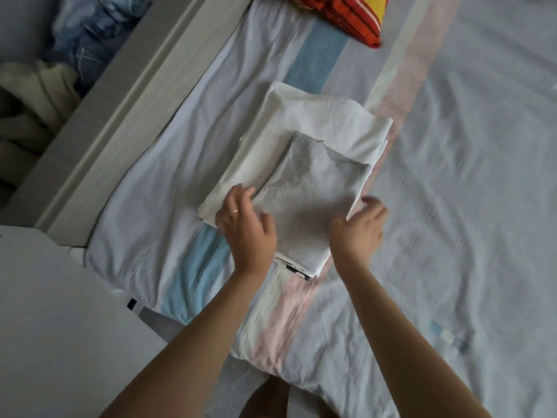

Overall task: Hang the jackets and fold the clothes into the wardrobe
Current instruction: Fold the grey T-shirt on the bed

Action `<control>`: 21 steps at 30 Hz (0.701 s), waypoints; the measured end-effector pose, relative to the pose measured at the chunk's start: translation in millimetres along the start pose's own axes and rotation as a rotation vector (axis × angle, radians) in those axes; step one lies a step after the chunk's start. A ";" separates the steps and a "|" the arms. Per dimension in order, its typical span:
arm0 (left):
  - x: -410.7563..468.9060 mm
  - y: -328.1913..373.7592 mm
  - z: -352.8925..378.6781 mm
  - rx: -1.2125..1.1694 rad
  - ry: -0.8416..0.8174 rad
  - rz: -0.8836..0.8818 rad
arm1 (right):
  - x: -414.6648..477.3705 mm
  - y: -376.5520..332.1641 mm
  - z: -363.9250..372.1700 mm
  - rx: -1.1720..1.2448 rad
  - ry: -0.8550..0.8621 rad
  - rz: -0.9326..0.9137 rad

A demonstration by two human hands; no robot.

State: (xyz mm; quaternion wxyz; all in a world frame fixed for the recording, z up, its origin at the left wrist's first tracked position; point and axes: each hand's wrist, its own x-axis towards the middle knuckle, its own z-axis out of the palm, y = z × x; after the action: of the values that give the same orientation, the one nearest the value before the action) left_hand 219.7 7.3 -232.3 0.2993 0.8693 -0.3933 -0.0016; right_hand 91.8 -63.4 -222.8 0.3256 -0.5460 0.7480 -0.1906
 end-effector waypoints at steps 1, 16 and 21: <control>-6.3 3.0 4.7 0.071 -0.073 0.095 | -0.5 -6.7 1.7 -0.042 0.049 -0.248; -2.3 9.8 30.5 0.315 -0.855 -0.052 | 69.6 -31.4 40.0 -0.635 -0.270 -0.877; -0.6 11.1 30.5 0.318 -0.875 -0.038 | 84.0 -59.9 53.7 -0.399 -0.349 -0.793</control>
State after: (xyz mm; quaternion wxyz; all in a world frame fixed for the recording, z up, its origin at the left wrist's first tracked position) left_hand 204.4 -13.8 -251.7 -0.0317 0.8291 -0.4621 -0.3132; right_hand 154.5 -158.5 -246.3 0.2372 -0.8651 0.4380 -0.0581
